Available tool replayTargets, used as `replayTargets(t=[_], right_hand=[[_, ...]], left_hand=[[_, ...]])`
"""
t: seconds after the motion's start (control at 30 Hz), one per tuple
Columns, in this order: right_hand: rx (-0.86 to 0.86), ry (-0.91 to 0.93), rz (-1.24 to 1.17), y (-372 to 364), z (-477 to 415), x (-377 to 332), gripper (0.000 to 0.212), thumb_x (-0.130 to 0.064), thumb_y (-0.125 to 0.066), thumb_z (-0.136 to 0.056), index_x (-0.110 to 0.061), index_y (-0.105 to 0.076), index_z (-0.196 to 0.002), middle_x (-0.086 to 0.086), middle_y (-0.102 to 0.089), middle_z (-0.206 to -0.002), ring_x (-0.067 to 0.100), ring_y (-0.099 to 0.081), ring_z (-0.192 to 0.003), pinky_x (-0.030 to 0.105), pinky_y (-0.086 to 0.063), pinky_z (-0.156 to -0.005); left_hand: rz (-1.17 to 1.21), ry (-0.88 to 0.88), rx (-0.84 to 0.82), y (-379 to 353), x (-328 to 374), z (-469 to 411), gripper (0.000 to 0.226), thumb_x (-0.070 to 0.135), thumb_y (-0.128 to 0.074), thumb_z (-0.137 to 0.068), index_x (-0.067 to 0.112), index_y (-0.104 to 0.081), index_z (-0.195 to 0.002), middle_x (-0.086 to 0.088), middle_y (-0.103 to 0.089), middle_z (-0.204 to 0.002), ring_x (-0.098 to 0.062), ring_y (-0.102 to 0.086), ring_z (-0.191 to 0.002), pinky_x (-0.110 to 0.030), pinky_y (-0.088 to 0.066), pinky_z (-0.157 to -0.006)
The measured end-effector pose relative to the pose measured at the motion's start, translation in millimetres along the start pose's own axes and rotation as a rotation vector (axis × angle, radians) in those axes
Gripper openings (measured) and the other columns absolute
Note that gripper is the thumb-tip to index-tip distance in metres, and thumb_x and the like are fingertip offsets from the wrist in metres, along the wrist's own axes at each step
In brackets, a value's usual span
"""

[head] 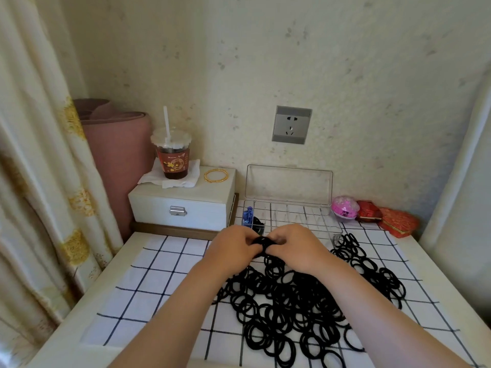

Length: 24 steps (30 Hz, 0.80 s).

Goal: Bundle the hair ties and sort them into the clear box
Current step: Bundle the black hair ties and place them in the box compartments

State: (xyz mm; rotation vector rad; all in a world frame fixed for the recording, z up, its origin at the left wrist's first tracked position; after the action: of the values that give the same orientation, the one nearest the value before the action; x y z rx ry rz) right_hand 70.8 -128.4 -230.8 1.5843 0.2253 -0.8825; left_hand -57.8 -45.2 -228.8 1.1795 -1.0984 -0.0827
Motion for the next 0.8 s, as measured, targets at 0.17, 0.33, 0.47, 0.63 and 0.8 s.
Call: replayTargets(t=[0.17,0.33,0.47,0.63,0.8], right_hand=[[0.015,-0.057,-0.360,6,2,4,0.012,-0.017,-0.073,-0.087,-0.027,-0.080,-0.092,-0.004,-0.078,-0.083,0.008,-0.071,-0.077,0.024,-0.057,-0.074],[0.045,-0.163,-0.432,-2,-1,9,0.014,-0.017,-0.073,-0.087,-0.019,-0.079,-0.100,0.004,-0.077,-0.091,0.026,-0.074,-0.085,0.037,-0.063,-0.076],[0.109,-0.173,-0.464,0,-3,5,0.012,-0.016,-0.073,-0.088,-0.021,-0.077,-0.098,-0.001,-0.075,-0.092,0.028,-0.075,-0.078,0.040,-0.063,-0.075],[0.074,-0.138,-0.697,5,2,-13,0.012,-0.011,-0.073,-0.089,-0.021,-0.080,-0.089,0.007,-0.077,-0.091,0.019,-0.065,-0.062,0.031,-0.059,-0.066],[0.062,-0.076,-0.717,0,7,-27,0.013,-0.008,-0.072,-0.089,-0.016,-0.081,-0.093,0.006,-0.078,-0.089,0.017,-0.070,-0.069,0.030,-0.056,-0.060]], left_hand=[[0.257,0.092,0.023,7,-7,1,0.009,0.025,-0.064,-0.090,0.025,-0.073,-0.092,0.008,-0.070,-0.082,-0.007,-0.064,-0.079,-0.020,-0.046,-0.066],[0.516,0.254,0.057,8,-21,4,0.009,0.019,-0.066,-0.091,0.017,-0.072,-0.097,0.000,-0.074,-0.089,-0.012,-0.073,-0.077,-0.027,-0.061,-0.074],[0.516,0.296,0.124,14,-31,6,0.008,0.023,-0.069,-0.090,0.020,-0.075,-0.096,0.004,-0.073,-0.088,-0.012,-0.072,-0.075,-0.027,-0.062,-0.071],[0.448,0.298,0.144,17,-35,6,0.023,0.020,-0.075,-0.081,0.021,-0.073,-0.104,0.001,-0.073,-0.097,-0.016,-0.073,-0.077,-0.036,-0.062,-0.077],[0.766,0.328,-0.021,9,-21,10,0.017,0.017,-0.069,-0.090,0.011,-0.073,-0.105,-0.008,-0.076,-0.089,-0.015,-0.075,-0.078,-0.025,-0.061,-0.069]])
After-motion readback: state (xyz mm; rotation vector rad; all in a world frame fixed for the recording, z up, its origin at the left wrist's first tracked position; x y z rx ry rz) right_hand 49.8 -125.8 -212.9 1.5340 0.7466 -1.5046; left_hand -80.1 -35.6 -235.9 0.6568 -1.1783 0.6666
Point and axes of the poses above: each hand's wrist, its own z-axis away from the middle knuckle, its own y-axis out of the back of the hand, x = y × z, the point moved 5 cm from there along -z, towards the middle knuckle
